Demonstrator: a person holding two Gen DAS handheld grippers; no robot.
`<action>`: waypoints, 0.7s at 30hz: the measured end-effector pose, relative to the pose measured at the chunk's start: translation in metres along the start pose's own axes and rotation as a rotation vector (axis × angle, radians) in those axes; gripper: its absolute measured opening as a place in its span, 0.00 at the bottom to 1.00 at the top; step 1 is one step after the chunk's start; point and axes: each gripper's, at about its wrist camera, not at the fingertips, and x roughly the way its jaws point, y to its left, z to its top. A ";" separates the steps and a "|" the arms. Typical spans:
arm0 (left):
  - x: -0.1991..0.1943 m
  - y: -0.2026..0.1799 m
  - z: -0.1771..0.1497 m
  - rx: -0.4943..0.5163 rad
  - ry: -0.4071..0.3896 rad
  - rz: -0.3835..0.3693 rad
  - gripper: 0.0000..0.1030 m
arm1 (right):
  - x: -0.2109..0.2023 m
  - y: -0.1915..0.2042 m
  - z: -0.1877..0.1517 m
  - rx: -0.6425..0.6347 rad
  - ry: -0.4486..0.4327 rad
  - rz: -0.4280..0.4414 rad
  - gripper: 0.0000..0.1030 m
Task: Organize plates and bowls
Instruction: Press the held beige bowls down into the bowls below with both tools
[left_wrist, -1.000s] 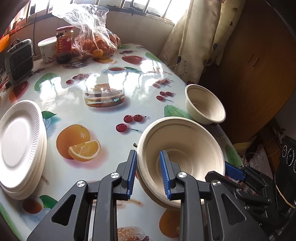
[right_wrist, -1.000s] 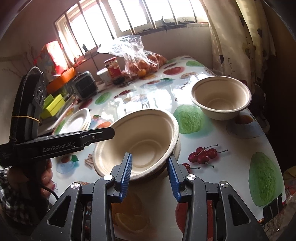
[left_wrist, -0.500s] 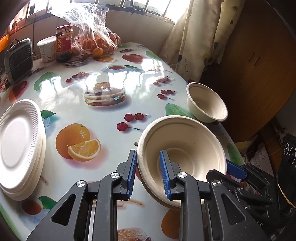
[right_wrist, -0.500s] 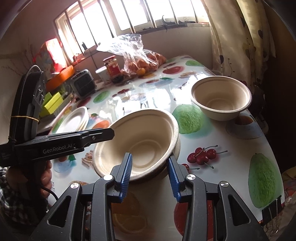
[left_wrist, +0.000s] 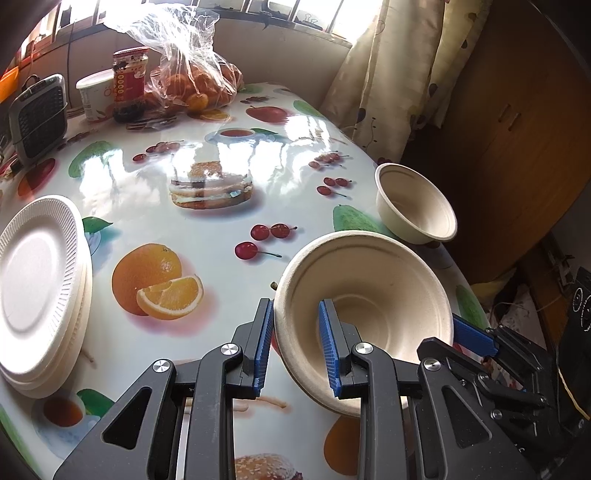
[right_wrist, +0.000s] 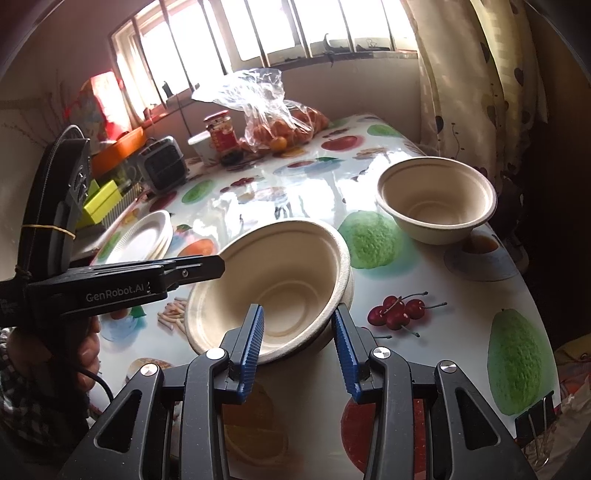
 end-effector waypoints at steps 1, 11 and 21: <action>0.000 0.000 0.000 0.001 -0.001 -0.001 0.26 | 0.000 0.000 0.000 -0.001 0.000 -0.002 0.37; 0.004 0.001 0.000 -0.002 0.010 0.005 0.26 | -0.001 -0.001 -0.002 -0.015 0.003 -0.021 0.37; 0.003 -0.001 0.004 -0.001 0.006 0.018 0.26 | -0.002 -0.004 0.002 -0.013 -0.007 -0.045 0.38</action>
